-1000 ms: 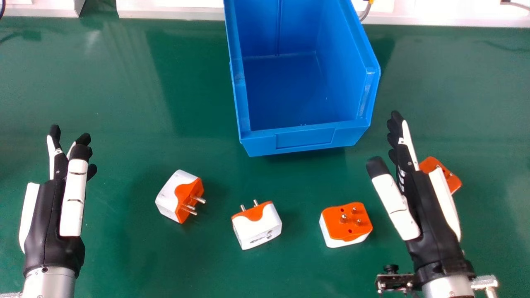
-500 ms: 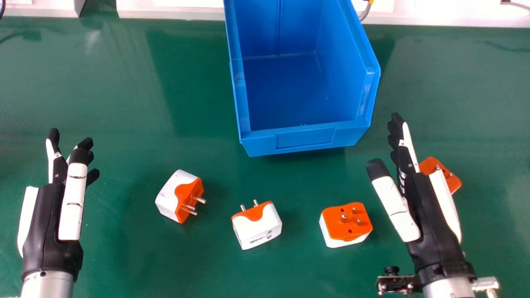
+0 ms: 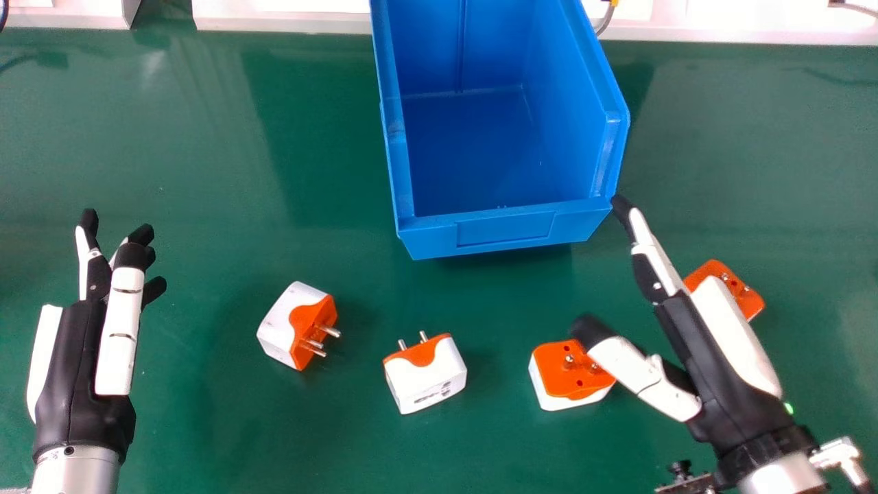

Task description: Pick all objects and put in blue box

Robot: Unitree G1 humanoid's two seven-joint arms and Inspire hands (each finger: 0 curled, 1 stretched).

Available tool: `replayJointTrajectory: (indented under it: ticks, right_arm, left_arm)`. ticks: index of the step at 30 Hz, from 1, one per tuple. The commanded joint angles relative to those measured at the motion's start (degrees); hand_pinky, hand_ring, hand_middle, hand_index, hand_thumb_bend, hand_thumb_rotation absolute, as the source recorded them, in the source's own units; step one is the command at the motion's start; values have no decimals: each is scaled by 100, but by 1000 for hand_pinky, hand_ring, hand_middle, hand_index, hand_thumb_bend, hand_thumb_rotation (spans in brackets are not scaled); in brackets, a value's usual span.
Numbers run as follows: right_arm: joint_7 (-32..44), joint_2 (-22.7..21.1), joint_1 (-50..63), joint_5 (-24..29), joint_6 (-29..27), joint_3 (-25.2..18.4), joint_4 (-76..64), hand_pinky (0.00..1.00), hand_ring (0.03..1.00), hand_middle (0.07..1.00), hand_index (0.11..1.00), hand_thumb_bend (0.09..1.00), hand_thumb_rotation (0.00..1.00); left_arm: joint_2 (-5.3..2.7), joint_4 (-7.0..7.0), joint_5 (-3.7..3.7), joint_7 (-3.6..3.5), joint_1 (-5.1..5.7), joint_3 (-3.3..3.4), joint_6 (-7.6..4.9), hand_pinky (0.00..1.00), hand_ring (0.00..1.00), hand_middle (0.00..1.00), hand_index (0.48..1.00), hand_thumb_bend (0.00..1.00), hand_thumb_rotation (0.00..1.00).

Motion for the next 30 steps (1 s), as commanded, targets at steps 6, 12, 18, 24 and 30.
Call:
replayJointTrajectory:
  ticks: [6, 12, 18, 24, 30]
  right_arm:
    - [-267, -577, -178, -995, -17, 151, -121, 838, 947, 983, 969, 638, 1000]
    - [-275, -796, -340, -1272, 38, 244, -131, 816, 927, 971, 947, 622, 1000]
    - [-220, -936, -542, -1496, 234, 401, 0, 818, 922, 962, 936, 597, 1000]
    - [-436, -1015, -929, -1784, 340, 672, 493, 786, 903, 944, 917, 560, 1000]
    - [-347, -1173, -1416, -1992, 485, 956, 1011, 813, 919, 956, 931, 547, 1000]
  left_arm:
    - [51, -73, -44, 7, 16, 88, -86, 894, 939, 942, 946, 470, 1000]
    - [58, -58, -35, -6, 16, 93, -125, 902, 943, 943, 950, 476, 1000]
    - [70, -92, -74, -18, 11, 122, -64, 894, 937, 939, 947, 477, 1000]
    - [105, -74, -60, -38, -25, 136, -3, 907, 944, 942, 949, 487, 1000]
    - [89, -80, -24, -4, -50, 132, -44, 889, 934, 933, 944, 482, 1000]
